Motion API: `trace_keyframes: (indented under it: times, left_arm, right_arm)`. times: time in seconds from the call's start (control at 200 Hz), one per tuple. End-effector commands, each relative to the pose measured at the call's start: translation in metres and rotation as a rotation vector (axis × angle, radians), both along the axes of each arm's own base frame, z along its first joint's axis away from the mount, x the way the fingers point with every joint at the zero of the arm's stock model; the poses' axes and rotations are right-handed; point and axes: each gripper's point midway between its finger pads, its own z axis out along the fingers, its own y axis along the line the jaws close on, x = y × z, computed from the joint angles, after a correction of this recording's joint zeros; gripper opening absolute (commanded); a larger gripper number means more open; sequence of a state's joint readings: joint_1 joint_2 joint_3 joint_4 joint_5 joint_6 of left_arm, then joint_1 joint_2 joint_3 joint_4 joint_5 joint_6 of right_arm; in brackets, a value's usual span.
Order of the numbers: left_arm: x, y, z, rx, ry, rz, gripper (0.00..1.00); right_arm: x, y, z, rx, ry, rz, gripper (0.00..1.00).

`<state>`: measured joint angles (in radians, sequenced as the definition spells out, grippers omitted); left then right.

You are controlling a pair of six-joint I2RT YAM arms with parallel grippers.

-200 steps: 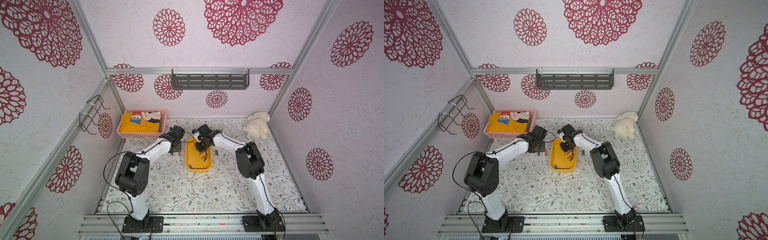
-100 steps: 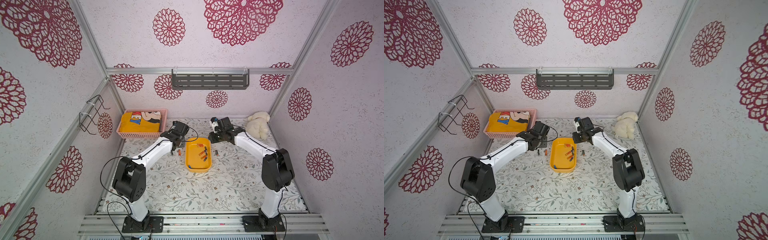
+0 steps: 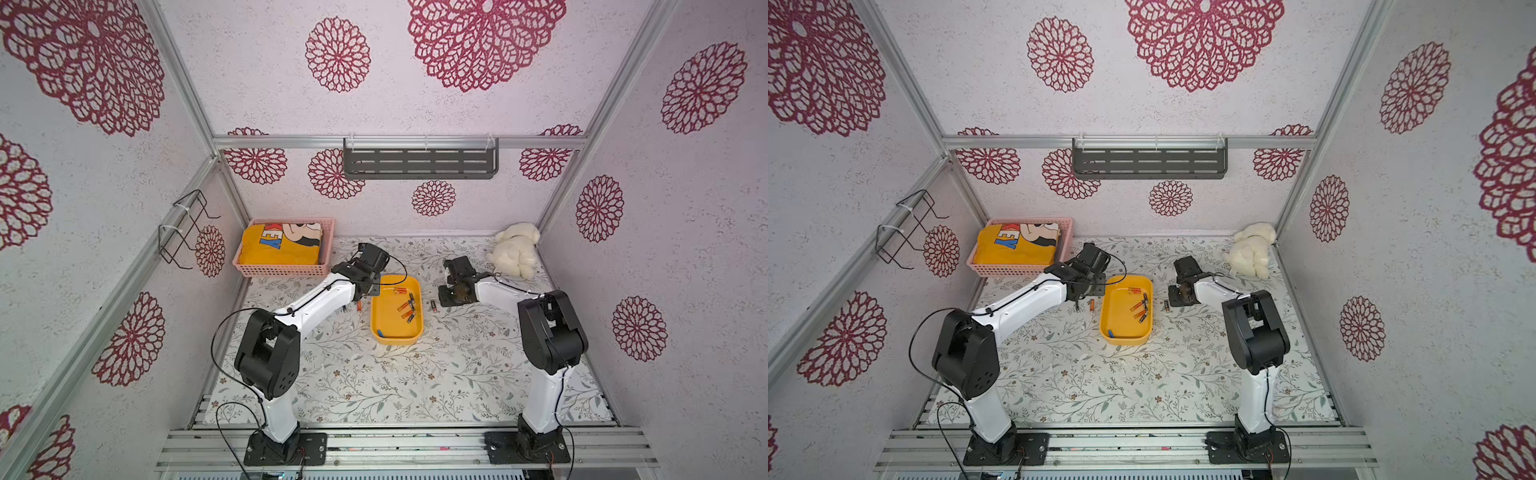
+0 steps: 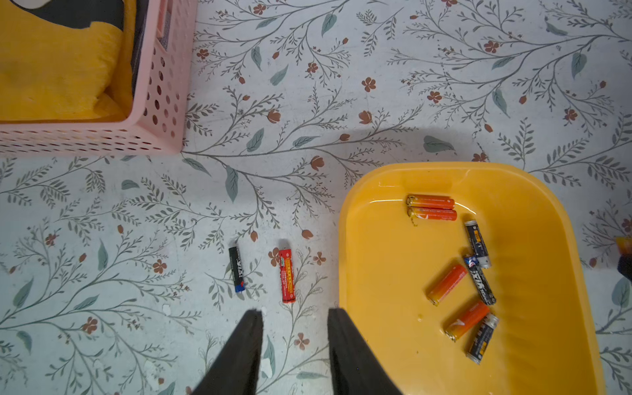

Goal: Take the batteries out of the storage box
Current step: Place the battery at the center of the board, then pick up the battery from the storage box.

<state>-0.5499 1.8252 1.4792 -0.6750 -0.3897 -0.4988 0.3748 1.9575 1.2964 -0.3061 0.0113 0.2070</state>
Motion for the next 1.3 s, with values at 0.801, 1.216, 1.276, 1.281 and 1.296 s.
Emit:
trace_keyframes:
  times: [0.801,1.216,1.276,1.281,1.296]
  left_arm:
    - [0.011,-0.108,-0.021,-0.118,0.127,-0.417,0.37]
    - [0.016,-0.142,-0.091,-0.034,0.285,-0.493,0.29]
    - [0.016,-0.142,-0.098,-0.025,0.296,-0.495,0.29]
    - [0.016,-0.142,-0.099,-0.024,0.298,-0.496,0.29]
    - [0.016,-0.141,-0.101,-0.02,0.302,-0.496,0.29]
  right_arm:
    - [0.01,-0.015,0.104,0.163,-0.26,-0.112,0.43]
    - [-0.026,-0.057,0.156,0.242,-0.619,-0.214,0.47]
    - [-0.029,-0.059,0.156,0.23,-0.626,-0.211,0.47]
    - [-0.029,-0.059,0.156,0.229,-0.627,-0.211,0.47]
    - [-0.029,-0.059,0.156,0.227,-0.628,-0.211,0.47]
